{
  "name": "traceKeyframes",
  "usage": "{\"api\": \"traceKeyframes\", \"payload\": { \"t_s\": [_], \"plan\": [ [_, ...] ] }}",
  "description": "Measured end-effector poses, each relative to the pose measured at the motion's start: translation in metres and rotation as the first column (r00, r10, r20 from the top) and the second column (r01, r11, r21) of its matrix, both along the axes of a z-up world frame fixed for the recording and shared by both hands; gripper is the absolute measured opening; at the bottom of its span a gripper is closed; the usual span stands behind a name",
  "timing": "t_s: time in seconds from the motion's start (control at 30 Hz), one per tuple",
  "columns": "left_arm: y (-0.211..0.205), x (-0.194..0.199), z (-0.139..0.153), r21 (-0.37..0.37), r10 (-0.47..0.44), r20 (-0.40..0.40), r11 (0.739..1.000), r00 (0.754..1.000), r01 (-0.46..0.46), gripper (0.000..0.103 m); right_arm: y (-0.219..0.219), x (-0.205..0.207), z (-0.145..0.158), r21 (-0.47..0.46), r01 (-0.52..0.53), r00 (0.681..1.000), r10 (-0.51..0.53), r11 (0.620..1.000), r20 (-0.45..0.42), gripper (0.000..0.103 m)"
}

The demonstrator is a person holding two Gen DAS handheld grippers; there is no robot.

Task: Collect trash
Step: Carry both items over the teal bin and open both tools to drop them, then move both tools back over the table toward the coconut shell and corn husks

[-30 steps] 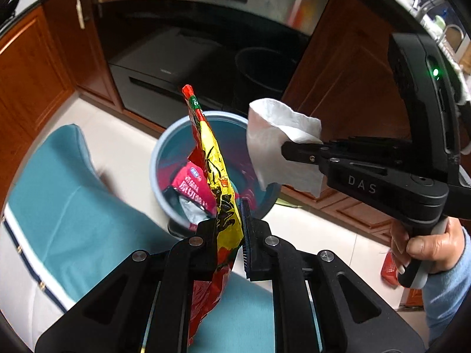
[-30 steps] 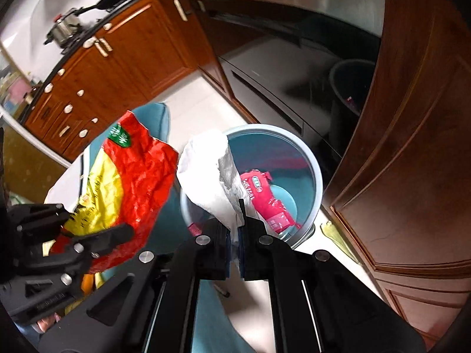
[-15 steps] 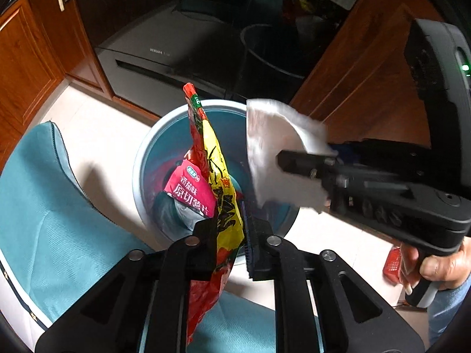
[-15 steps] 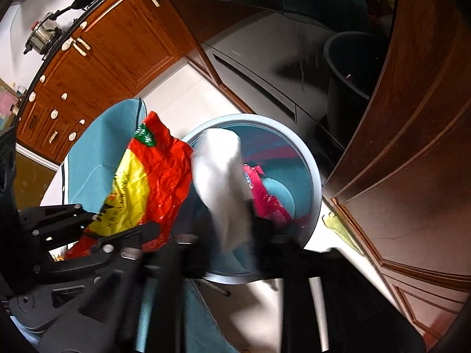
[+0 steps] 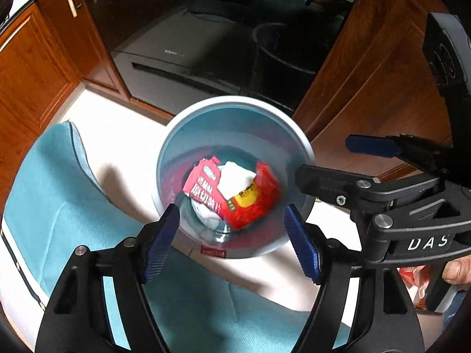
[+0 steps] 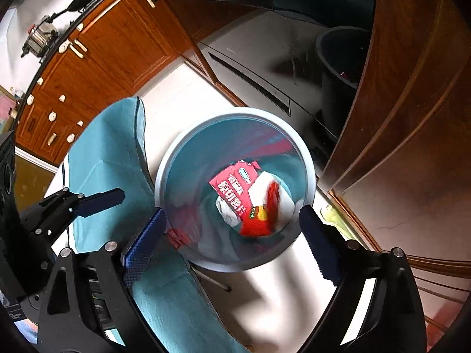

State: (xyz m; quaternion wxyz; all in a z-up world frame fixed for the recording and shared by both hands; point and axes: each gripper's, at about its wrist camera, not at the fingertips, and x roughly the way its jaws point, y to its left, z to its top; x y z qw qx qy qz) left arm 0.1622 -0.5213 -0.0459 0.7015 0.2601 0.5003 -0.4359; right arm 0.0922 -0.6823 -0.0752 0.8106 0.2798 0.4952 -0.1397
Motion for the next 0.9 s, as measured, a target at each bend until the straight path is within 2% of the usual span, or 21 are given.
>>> {"api": "traceKeyframes", "payload": {
  "t_s": [0.23,0.37,0.5,0.6,0.67,0.9],
  "plan": [
    [0.018,-0.009,0.01,0.029,0.006,0.019,1.0,1.0,-0.007,0.076,0.017,-0.01,0.015,-0.019,-0.021,1.0,0.02,1.0,-0.018,0.087],
    [0.041,-0.016,0.026,0.016,0.016,0.033,1.0,0.999,-0.016,0.077,0.035,-0.022,0.033,-0.032,-0.045,0.999,0.045,0.998,-0.003,0.087],
    [0.077,-0.024,0.049,-0.008,0.04,0.065,0.999,0.997,-0.039,0.086,0.059,-0.032,0.05,-0.043,-0.08,0.997,0.08,0.996,0.012,0.087],
    [0.112,-0.03,0.067,-0.03,0.079,0.094,0.997,0.992,-0.076,0.096,0.082,-0.04,0.062,-0.053,-0.115,0.993,0.116,0.992,0.022,0.091],
    [0.133,-0.034,0.075,-0.046,0.1,0.112,0.994,0.989,-0.096,0.099,0.098,-0.046,0.071,-0.064,-0.143,0.989,0.146,0.988,0.035,0.092],
    [0.205,-0.051,0.097,-0.059,0.154,0.148,0.987,0.977,-0.147,0.099,0.16,-0.06,0.099,-0.074,-0.238,0.969,0.241,0.969,0.047,0.092]
  ]
}}
